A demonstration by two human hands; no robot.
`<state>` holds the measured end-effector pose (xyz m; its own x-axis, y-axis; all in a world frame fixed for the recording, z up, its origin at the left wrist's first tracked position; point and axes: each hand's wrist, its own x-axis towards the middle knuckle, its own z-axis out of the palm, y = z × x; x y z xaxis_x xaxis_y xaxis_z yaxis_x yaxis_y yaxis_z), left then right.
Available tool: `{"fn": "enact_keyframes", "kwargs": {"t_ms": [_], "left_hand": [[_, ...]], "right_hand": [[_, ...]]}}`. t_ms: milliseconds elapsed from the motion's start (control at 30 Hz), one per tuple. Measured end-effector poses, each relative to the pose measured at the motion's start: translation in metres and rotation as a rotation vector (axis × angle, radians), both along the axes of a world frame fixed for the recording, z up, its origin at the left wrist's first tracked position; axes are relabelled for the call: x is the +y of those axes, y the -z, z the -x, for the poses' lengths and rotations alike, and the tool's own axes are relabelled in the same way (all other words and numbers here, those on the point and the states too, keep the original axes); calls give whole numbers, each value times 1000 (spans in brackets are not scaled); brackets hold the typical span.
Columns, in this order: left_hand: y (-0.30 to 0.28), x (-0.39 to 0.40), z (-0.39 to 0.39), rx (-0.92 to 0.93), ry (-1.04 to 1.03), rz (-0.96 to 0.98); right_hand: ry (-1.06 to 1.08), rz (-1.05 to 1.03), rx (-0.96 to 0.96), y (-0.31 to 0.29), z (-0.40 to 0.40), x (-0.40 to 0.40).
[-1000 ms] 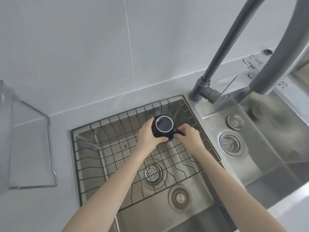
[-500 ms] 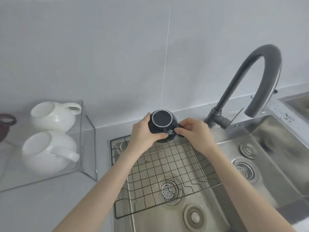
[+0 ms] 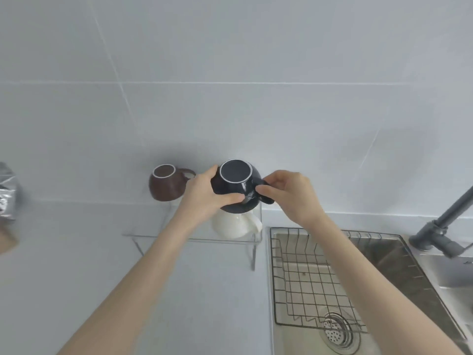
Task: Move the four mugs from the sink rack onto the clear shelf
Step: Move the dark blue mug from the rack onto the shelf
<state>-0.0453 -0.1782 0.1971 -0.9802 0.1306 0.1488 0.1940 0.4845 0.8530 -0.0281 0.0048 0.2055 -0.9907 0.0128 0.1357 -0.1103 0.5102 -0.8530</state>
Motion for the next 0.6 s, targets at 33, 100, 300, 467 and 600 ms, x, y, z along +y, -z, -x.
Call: {"fn": "enact_keyframes", "kwargs": {"t_ms": [33, 100, 300, 467, 600], "left_hand": [[0, -18, -2, -5, -15, -2], [2, -49, -3, -21, -37, 1], [18, -118, -3, -87, -80, 14], [39, -158, 7, -176, -86, 9], [50, -178, 19, -200, -46, -3]], "right_hand": [[-14, 0, 6, 0, 1, -17], [-41, -1, 4, 2, 4, -47], [-79, 29, -78, 26, 14, -118], [-82, 45, -139, 47, 25, -157], [-37, 9, -170, 61, 31, -179]]}}
